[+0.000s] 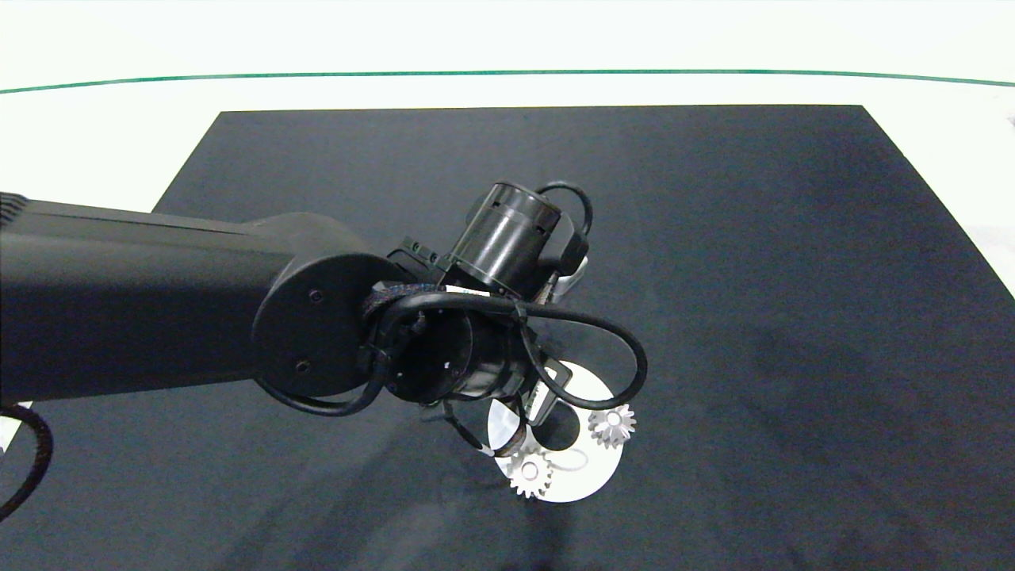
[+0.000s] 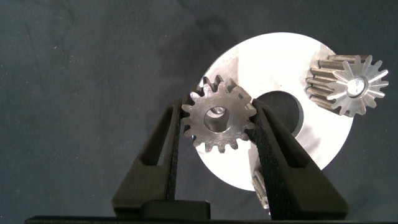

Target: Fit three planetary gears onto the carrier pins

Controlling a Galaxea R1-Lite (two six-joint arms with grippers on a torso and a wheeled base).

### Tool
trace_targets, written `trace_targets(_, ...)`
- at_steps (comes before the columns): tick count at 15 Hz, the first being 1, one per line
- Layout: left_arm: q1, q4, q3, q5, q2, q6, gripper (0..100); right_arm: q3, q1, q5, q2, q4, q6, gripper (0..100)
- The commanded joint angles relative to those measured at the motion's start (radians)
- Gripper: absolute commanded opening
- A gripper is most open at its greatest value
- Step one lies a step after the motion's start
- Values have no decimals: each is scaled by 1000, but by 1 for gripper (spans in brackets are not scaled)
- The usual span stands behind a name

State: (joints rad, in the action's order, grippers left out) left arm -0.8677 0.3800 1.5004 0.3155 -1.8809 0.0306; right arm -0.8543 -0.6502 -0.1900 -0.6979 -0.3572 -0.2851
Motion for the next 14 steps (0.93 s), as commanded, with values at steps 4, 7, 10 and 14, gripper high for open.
trace_targets(4, -4, 2, -2, 2, 2, 0, 19, 0, 0, 0, -2, -2, -3, 100)
trace_targets(7, -16, 2, 0, 2, 0, 0, 19, 0, 0, 0, 0, -2, -3, 100)
trace_targets(10, -21, 2, 3, 2, -3, 0, 19, 0, 0, 0, 5, -2, -5, 100)
trace_targets(14, -17, 2, 18, 2, -12, 2, 19, -2, 0, 0, 6, -2, -5, 100)
